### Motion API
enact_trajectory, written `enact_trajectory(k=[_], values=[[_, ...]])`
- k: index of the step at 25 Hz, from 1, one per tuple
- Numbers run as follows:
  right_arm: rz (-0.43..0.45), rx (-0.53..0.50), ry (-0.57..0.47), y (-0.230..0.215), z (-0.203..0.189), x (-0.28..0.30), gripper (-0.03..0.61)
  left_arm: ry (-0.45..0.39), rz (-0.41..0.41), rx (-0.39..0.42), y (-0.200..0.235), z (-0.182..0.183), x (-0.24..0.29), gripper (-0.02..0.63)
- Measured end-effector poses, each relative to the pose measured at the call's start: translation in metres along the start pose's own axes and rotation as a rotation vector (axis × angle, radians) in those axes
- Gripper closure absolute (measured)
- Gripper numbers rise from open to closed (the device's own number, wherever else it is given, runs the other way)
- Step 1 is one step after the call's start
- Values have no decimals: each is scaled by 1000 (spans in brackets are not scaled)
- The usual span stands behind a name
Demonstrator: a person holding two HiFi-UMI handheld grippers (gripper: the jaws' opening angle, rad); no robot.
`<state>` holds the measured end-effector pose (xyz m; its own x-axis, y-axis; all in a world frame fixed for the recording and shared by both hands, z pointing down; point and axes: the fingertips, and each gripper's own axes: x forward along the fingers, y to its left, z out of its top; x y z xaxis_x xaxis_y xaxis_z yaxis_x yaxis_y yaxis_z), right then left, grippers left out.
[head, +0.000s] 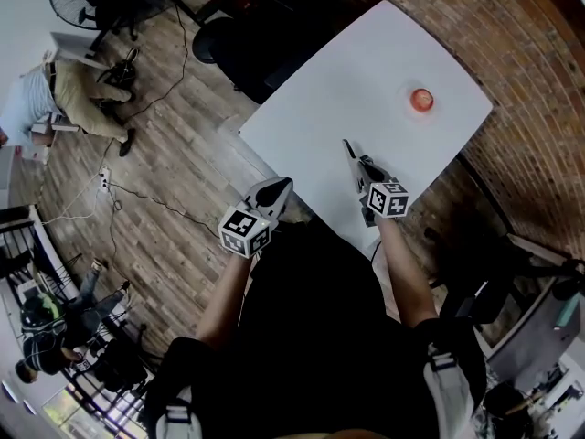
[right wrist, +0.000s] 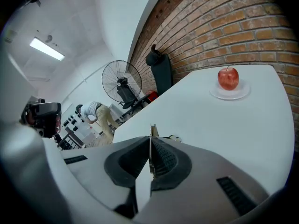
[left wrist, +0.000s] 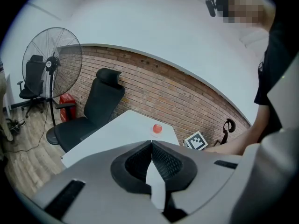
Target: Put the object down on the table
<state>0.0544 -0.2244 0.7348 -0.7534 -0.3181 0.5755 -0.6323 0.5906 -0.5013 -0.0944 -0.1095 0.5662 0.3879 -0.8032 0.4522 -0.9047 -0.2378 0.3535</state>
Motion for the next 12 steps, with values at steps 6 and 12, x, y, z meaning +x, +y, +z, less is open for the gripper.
enact_trajectory(k=[6,12], values=[[5,2,34,-3,-5,2,575,2,13,-7,-6,1,-1,594],[6,1,52,-5,-10,5,575,7,19,-6,-6,-6,-2,594]])
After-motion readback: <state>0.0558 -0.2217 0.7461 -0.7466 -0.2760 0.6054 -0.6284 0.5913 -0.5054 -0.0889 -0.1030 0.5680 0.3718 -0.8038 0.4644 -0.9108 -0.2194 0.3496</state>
